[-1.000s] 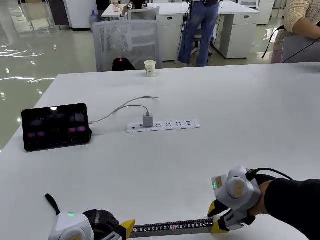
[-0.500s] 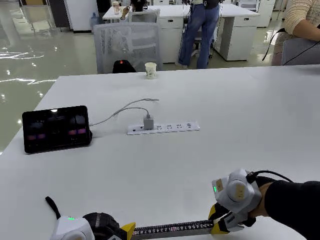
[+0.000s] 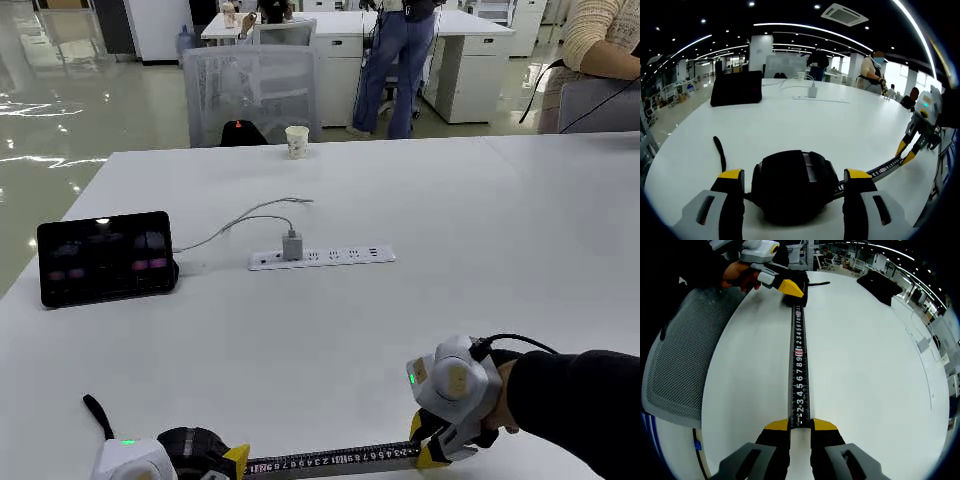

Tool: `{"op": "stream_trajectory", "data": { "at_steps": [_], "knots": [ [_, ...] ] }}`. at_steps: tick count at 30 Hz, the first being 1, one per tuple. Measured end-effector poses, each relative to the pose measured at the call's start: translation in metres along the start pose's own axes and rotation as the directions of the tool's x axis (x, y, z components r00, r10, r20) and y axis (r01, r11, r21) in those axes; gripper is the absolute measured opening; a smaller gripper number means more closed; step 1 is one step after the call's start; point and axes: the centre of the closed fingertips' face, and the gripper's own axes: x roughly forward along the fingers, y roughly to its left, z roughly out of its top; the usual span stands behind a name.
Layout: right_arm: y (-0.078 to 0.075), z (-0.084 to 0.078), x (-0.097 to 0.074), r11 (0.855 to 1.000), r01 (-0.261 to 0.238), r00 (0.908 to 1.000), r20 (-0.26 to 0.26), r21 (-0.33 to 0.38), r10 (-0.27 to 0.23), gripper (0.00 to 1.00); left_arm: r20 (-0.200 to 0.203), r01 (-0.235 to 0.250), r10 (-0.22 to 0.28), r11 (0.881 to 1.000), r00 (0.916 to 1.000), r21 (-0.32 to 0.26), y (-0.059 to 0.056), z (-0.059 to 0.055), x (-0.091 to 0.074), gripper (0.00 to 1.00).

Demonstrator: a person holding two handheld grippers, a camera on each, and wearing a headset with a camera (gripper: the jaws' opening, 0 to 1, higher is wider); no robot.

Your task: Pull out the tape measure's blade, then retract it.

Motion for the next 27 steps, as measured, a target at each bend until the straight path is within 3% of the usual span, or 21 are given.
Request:
{"op": "stream_trajectory", "data": {
  "at_steps": [4, 7, 13, 27],
  "knots": [
    [-0.0003, -0.0006, 0.0, 1.0, 0.001, 1.0, -0.004, 0.007, -0.001, 0.12, -0.002, 0.018, -0.018, 0.999, 0.9998, 0.031, -0.0075, 0.005, -0.0006, 0.7],
    [-0.0002, -0.0006, -0.0003, 1.0, 0.002, 1.0, -0.004, 0.014, -0.002, 0.11, -0.029, 0.001, 0.0, 1.0, 0.9996, 0.017, -0.0026, 0.003, -0.0007, 0.64],
    [-0.0006, -0.0007, -0.0003, 1.0, 0.002, 1.0, -0.008, 0.02, -0.002, 0.11, -0.061, 0.004, 0.0, 0.998, 0.9981, 0.062, -0.0016, -0.0004, -0.0008, 0.62],
    [-0.0006, 0.0004, 0.0009, 1.0, -0.007, 0.9995, -0.032, 0.02, 0.007, 0.11, -0.087, 0.01, -0.005, 0.998, 0.9962, 0.063, -0.0016, -0.001, 0.0008, 0.61]
  ]
}}
